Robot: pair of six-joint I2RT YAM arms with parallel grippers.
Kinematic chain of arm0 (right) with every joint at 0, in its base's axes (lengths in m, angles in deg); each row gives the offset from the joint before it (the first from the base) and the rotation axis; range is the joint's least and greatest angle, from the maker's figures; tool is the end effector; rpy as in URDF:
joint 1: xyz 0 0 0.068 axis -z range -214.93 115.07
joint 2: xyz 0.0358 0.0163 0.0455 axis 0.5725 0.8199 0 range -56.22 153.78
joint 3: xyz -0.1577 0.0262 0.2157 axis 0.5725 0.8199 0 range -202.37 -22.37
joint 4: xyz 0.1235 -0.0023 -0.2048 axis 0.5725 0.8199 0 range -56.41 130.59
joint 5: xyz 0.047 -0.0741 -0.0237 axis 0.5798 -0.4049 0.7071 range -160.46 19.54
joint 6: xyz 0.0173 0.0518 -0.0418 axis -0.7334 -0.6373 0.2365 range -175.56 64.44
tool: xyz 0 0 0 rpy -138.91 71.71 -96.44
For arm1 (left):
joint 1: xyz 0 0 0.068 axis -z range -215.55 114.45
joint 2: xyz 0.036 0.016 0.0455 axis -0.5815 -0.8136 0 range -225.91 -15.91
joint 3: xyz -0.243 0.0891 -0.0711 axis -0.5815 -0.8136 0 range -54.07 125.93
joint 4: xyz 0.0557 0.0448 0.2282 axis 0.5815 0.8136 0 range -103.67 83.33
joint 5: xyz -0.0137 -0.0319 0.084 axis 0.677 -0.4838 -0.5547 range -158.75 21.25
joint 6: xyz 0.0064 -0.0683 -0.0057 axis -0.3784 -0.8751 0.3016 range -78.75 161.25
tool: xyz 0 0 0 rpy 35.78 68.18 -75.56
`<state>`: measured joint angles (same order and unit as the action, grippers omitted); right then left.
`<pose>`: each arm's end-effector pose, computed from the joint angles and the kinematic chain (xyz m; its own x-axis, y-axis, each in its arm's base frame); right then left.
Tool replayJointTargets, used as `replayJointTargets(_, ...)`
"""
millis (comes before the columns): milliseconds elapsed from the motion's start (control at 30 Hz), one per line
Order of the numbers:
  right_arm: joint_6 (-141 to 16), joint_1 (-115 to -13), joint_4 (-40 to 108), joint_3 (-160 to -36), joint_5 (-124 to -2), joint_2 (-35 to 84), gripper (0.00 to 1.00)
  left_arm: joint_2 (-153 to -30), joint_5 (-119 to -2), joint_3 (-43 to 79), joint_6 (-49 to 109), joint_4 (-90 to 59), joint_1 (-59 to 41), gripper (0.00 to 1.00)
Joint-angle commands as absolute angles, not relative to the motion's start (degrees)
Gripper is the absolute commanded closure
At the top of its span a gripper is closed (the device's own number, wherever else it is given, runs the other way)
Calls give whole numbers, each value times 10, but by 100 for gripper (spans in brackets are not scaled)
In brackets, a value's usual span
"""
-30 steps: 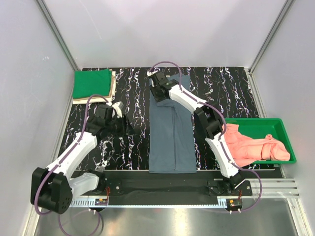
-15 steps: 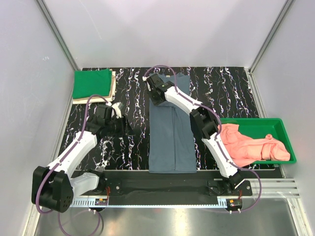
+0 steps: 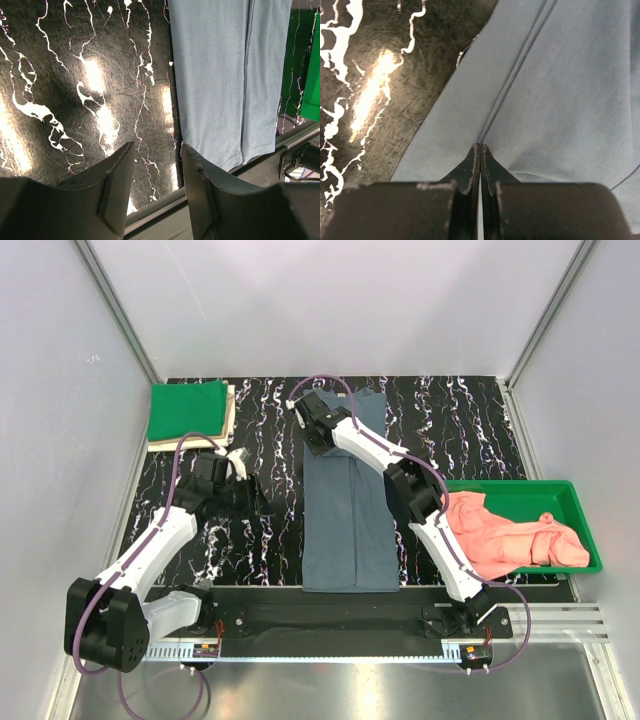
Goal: Fold and stack the t-shirts
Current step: Fold the tshirt
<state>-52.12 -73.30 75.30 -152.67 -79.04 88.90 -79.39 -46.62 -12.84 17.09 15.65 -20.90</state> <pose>0.4231 0.3244 0.1558 -0.6199 -0.5666 -0.5429 -0.5877 0.7937 -0.1572 0.1973 -0.0732 0.2191 -0.8801 -0.1617 -0.4464 0.1104 0.8448 -0.5237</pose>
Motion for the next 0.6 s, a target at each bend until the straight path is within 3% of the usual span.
replayJointTargets(0, -501, -748, 751, -1541, -802, 844, 100, -788, -450, -122, 174, 142, -211, 53)
replayJointTargets(400, -513, -762, 723, -1503, -817, 816, 100, -792, -448, -122, 174, 139, -211, 53)
replayJointTargets(567, -492, -761, 723, -1503, -872, 834, 78, -792, -445, -123, 175, 139, -211, 52)
